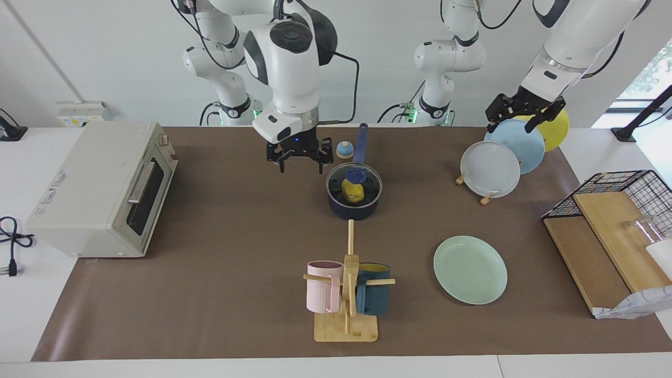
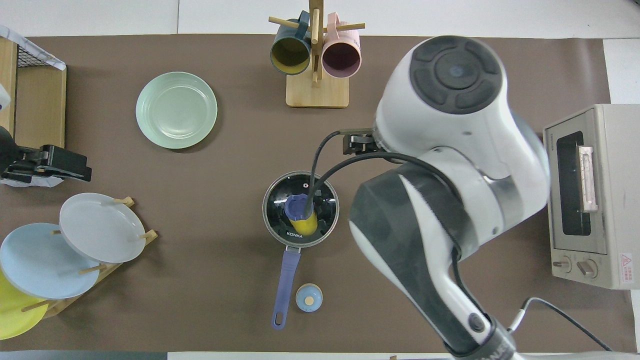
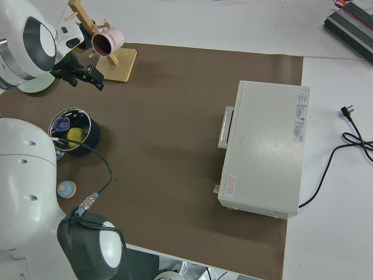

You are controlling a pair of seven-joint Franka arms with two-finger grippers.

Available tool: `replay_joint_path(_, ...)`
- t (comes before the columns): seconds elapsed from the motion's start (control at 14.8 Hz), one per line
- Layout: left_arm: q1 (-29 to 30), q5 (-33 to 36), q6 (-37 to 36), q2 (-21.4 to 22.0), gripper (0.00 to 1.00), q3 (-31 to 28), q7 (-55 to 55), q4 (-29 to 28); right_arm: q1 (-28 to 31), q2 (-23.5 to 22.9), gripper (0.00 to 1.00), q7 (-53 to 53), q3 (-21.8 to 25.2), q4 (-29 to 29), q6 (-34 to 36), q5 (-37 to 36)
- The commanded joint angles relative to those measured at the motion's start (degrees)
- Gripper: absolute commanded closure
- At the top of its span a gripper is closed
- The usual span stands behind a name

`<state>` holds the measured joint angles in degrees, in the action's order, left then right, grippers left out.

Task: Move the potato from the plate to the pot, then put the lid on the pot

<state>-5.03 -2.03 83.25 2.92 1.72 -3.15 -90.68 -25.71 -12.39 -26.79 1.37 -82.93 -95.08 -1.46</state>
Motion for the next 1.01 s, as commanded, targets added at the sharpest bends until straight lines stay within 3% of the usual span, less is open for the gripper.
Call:
replay_joint_path(0.0,-0.3,-0.3,0.2,0.4,0.00,-0.5,-0.4,-0.3,6.8,4.0,0.00,9.9,-0.6,-0.6,6.5,0.4)
replay_joint_path(0.27,-0.3,-0.3,0.0,0.6,0.00,-0.5,-0.4,-0.3,14.5,7.0,0.00,22.2,-0.6,-1.9,11.5,0.4)
replay_joint_path(0.54,-0.3,-0.3,-0.1,0.8,0.00,-0.5,-0.4,-0.3,15.0,9.3,0.00,22.1,-0.2,-2.8,11.8,0.1)
replay_joint_path(0.67,-0.3,-0.3,-0.1,0.9,0.00,-0.5,-0.4,-0.3,14.9,12.6,0.00,22.9,1.2,-6.8,11.1,0.0)
replay_joint_path(0.94,-0.3,-0.3,-0.1,0.8,0.00,-0.5,-0.4,-0.3,15.9,13.0,0.00,29.3,3.4,-8.7,8.5,-0.9)
